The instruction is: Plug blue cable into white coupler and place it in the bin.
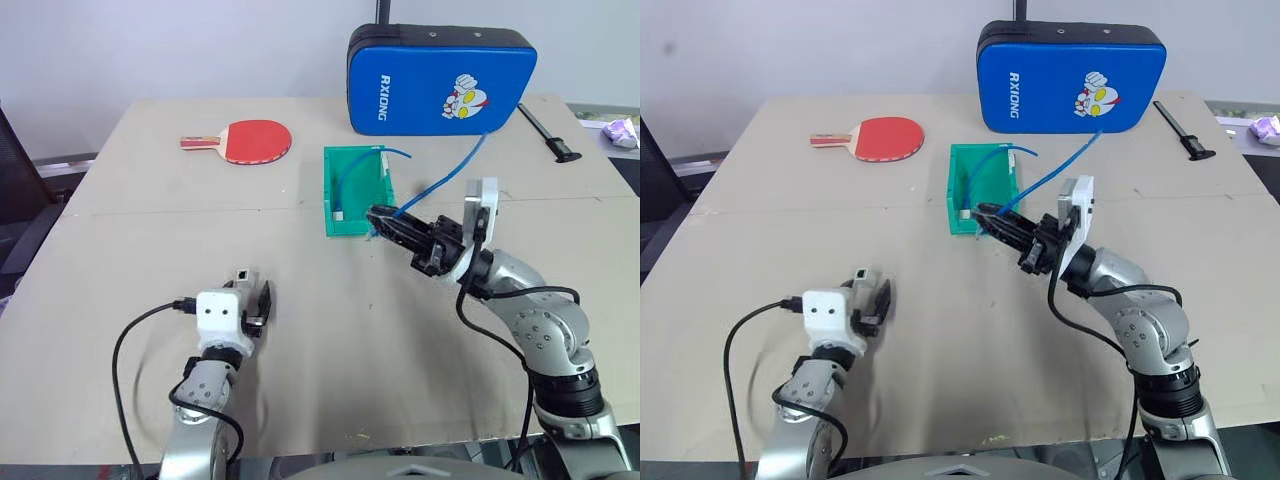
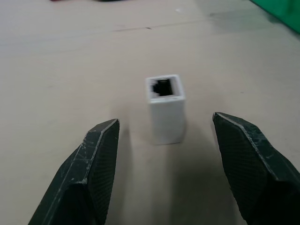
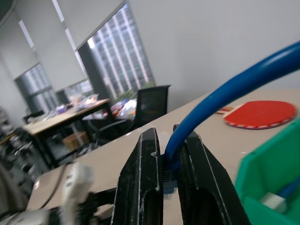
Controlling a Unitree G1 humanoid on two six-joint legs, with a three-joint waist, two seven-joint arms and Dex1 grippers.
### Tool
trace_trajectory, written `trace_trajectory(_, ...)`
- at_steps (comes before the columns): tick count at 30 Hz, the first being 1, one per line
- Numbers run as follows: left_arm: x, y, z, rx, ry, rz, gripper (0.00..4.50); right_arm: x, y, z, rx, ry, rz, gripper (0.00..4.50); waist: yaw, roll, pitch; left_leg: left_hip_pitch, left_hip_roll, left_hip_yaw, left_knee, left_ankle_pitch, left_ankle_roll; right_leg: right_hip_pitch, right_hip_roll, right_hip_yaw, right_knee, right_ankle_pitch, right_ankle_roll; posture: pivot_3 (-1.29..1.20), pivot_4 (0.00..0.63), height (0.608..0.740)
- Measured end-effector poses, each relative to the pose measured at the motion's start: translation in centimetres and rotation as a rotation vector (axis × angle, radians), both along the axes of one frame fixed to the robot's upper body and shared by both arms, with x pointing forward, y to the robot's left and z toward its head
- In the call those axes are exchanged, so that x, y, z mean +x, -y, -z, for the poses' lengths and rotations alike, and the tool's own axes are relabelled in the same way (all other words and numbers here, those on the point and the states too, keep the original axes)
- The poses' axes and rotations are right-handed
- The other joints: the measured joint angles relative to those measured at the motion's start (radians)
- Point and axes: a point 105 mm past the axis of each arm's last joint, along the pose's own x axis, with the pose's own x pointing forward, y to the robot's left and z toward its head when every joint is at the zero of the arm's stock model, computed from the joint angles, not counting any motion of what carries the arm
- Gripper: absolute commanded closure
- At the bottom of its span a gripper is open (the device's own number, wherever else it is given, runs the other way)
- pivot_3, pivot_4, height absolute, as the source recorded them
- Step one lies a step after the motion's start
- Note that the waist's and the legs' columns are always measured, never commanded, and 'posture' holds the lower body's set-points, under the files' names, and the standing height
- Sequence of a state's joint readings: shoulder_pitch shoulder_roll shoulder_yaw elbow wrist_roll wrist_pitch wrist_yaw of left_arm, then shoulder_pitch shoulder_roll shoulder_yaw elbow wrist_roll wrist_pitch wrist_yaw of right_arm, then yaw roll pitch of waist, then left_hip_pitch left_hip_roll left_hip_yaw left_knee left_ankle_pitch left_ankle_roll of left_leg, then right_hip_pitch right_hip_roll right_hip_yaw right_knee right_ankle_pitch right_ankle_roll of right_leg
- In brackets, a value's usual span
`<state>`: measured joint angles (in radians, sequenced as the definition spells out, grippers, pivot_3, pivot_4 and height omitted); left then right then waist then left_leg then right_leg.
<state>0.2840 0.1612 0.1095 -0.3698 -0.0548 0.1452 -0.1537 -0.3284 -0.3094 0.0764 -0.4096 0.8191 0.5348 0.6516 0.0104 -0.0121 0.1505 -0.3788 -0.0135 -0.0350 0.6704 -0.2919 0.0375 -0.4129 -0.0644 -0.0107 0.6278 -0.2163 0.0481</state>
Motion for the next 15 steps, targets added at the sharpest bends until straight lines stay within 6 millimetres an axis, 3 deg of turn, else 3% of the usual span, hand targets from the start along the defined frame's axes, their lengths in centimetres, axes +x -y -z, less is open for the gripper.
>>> trace_trajectory(8, 1.1, -0.1, 0.0, -0.021, 0.026, 0.022, 1.27, -0.4, -0.3, 0.6, -0.042, 0.009, -0.010, 4.50, 0.003, 0.000, 0.000, 0.001, 0.000, -0.001, 0.000, 0.000, 0.000, 0.001, 0.000, 0.000, 0.000, 0.000, 0.000, 0.00, 0.150, 0.740)
trace_trajectory(9, 1.1, -0.1, 0.0, -0.022, 0.027, 0.022, 1.81, -0.4, -0.3, 0.7, -0.045, 0.008, -0.007, 4.50, 0.003, 0.000, 0.000, 0.002, 0.000, -0.001, 0.000, 0.000, 0.000, 0.001, 0.000, 0.000, 0.001, 0.000, 0.000, 0.00, 0.150, 0.740)
trace_trajectory(10, 1.2, -0.2, 0.0, -0.024, 0.028, 0.022, 2.01, -0.4, -0.3, 0.7, -0.047, 0.009, -0.005, 4.50, 0.003, 0.000, 0.000, 0.002, 0.000, -0.001, 0.000, 0.000, 0.000, 0.001, 0.000, 0.000, 0.001, 0.000, -0.001, 0.00, 0.150, 0.740)
trace_trajectory(13, 1.4, -0.3, 0.0, -0.032, 0.031, 0.030, 3.56, -0.3, -0.2, 0.9, -0.060, 0.016, 0.009, 4.50, 0.004, 0.001, -0.001, 0.002, 0.000, -0.001, 0.000, 0.000, 0.000, 0.001, 0.000, 0.000, 0.002, 0.000, -0.001, 0.00, 0.150, 0.740)
trace_trajectory(15, 1.7, -0.2, -0.1, -0.017, 0.033, 0.049, 4.14, -0.2, -0.1, 1.0, -0.070, 0.023, 0.020, 4.50, 0.004, 0.001, -0.001, 0.002, 0.000, -0.001, 0.000, 0.000, 0.000, 0.001, 0.000, 0.000, 0.002, 0.000, -0.001, 0.00, 0.150, 0.740)
